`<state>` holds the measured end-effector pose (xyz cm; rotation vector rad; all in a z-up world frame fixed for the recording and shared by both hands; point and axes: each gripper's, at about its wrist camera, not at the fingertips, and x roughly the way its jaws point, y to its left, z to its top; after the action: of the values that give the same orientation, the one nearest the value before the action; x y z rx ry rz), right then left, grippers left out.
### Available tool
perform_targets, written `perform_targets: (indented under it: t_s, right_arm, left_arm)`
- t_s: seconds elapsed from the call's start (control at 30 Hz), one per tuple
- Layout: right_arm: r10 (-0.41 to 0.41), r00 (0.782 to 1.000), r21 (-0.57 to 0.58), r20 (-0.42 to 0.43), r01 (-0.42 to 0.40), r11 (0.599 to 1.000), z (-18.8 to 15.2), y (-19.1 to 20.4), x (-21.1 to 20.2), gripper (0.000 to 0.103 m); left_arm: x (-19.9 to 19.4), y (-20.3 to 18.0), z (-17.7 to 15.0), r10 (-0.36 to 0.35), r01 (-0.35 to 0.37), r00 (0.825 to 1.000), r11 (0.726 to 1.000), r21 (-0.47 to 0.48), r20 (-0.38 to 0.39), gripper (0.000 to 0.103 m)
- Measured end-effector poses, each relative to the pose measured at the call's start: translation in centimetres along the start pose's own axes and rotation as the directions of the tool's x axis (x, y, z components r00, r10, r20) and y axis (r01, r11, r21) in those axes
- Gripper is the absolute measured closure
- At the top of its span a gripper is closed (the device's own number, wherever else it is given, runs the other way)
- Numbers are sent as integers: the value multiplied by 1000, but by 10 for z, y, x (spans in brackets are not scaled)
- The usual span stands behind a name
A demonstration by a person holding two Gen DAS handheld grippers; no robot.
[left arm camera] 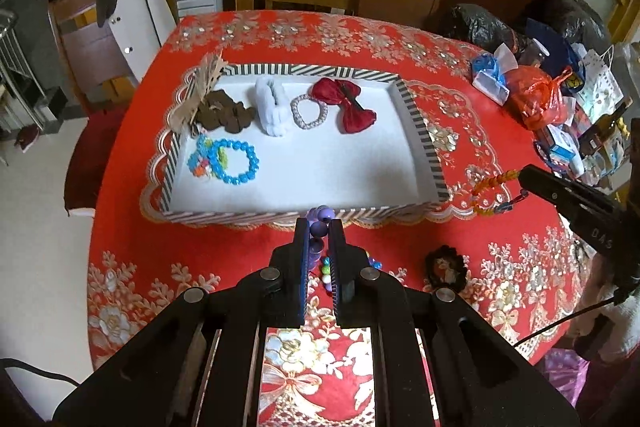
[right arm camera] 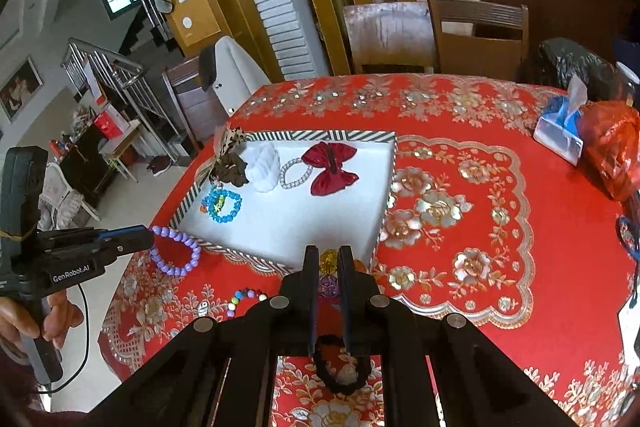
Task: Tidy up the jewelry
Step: 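Lift the yellow bracelet with the right tool while the left tool grasps the purple bead bracelet, then carry both bracelets over the tray and lower them inside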
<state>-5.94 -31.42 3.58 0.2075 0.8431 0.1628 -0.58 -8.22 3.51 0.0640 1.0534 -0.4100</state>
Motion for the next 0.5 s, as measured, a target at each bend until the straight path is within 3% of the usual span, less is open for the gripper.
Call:
perform_targets:
  t_s: [0.5]
  right_arm:
    - [45, 998, -50, -32, -47, 998, 44, 24, 46, 95]
  left_arm:
    - [28, 10, 33, 36, -36, 999, 999, 16, -12, 95]
